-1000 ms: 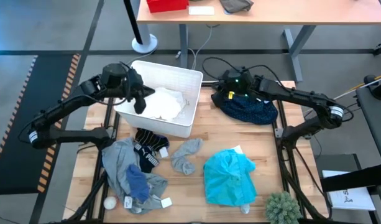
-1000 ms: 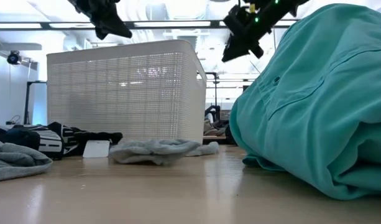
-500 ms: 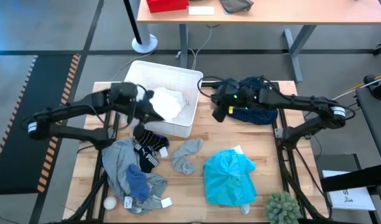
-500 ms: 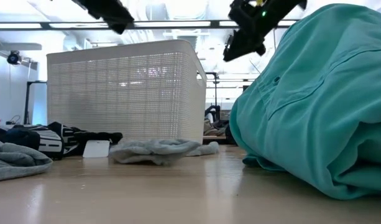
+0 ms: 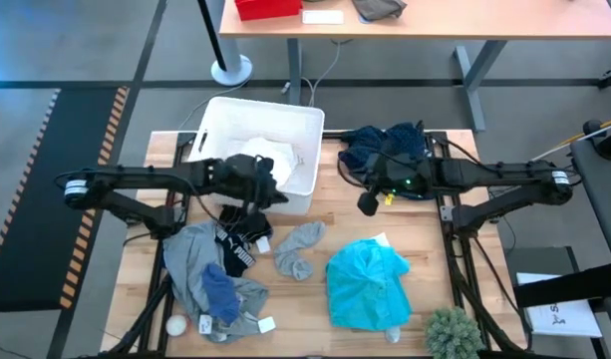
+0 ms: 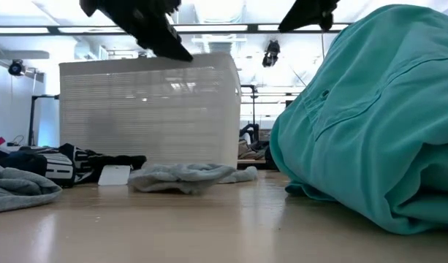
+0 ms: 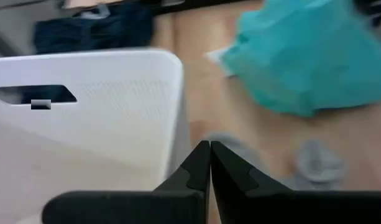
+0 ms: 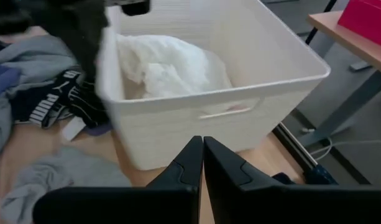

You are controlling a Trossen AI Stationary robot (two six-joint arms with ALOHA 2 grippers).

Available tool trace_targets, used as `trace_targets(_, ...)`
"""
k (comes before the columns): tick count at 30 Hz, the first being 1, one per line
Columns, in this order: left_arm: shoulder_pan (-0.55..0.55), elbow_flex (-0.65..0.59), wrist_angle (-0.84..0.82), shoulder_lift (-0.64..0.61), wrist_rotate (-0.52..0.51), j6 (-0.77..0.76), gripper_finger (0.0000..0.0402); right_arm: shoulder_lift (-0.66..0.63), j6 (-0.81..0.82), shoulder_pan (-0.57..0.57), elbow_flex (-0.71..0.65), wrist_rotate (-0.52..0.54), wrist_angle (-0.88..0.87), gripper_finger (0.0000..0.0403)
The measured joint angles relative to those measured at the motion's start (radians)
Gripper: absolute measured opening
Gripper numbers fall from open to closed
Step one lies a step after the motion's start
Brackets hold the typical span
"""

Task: Sort clothes
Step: Adjust the white bin, then move the light blue shorts to the top right of the table

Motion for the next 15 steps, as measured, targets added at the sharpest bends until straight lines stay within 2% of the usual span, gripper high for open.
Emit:
trace_targets(4,0.012,0.002,0.079,0.051,-0.061,0.02,0.0,-0.02,0.027,0.044,0.001,0.041,-0.042,0.0)
trace_targets(9,0.043,0.003,0.106,0.071,-0.048,0.024,0.0,-0.029,0.055,0.088,0.001,0.061,-0.068,0.0)
trace_targets(15,0.055,-0.004,0.056,0.011,-0.046,0.022,0.0,-0.034,0.101,0.139,0.001,0.058,-0.103,0.0)
